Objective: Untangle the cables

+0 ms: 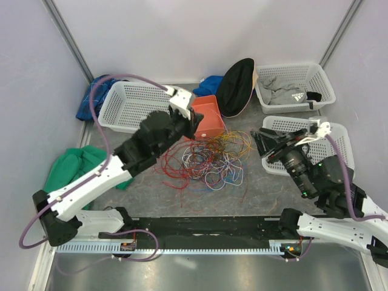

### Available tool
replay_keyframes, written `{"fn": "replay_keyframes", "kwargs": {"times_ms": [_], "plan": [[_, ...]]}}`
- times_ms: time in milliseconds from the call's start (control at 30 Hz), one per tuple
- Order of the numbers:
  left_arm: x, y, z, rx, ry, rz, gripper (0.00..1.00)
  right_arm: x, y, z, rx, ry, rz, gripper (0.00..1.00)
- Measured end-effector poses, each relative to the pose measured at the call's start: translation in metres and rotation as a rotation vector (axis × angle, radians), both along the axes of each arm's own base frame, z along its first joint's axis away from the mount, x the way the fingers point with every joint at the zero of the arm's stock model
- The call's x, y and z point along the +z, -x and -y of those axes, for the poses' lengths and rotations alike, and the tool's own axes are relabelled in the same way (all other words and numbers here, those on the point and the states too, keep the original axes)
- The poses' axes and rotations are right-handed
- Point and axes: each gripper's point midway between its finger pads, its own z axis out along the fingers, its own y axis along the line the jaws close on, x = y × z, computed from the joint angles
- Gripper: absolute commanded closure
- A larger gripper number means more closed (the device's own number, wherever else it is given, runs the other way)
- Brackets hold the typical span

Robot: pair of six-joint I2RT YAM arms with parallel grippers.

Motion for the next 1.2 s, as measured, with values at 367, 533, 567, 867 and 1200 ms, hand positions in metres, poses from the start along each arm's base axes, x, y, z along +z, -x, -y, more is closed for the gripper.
{"fn": "replay_keyframes", "kwargs": {"times_ms": [367,533,567,867,1200], "plan": [[0.178,0.026,-0.014,-0.095,0.285,0.036,0.98,-0.074,-0.02,-0.035,-0.024,0.238,-0.168,0.02],[0.165,-0.012,-0.02,-0.029,0.28,-0.052,0.98,-0.071,-0.016,-0.028,-0.022,0.214,-0.17,0.02],[0.157,-0.023,-0.024,0.0,0.271,-0.076,0.98,-0.07,-0.015,-0.025,-0.022,0.204,-0.167,0.02],[0.133,-0.108,-0.08,0.193,0.321,-0.196,0.98,-0.066,-0.01,-0.007,-0.047,0.175,-0.147,0.02],[0.231,-0.129,-0.074,0.106,0.506,-0.026,0.98,-0.081,-0.015,-0.001,-0.094,0.231,-0.152,0.02]]}}
